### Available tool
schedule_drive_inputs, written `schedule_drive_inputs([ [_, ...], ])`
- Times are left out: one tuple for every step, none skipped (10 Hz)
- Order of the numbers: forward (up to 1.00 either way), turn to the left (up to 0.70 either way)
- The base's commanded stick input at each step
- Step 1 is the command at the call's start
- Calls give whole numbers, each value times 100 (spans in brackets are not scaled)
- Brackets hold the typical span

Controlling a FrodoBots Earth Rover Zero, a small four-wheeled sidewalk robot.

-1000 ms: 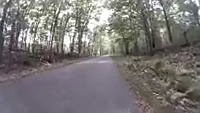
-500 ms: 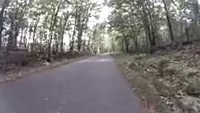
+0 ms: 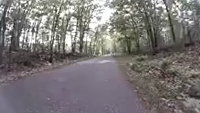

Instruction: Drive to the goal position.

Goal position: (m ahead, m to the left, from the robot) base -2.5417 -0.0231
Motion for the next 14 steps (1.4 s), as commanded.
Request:
schedule_drive_inputs([
  [0, 70],
  [0, 70],
  [0, 70],
  [0, 70],
  [0, 70],
  [0, 70],
  [0, 70],
  [0, 70],
  [0, 70],
  [0, 70],
  [0, 70],
  [0, 70],
  [0, 70],
  [0, 70],
])
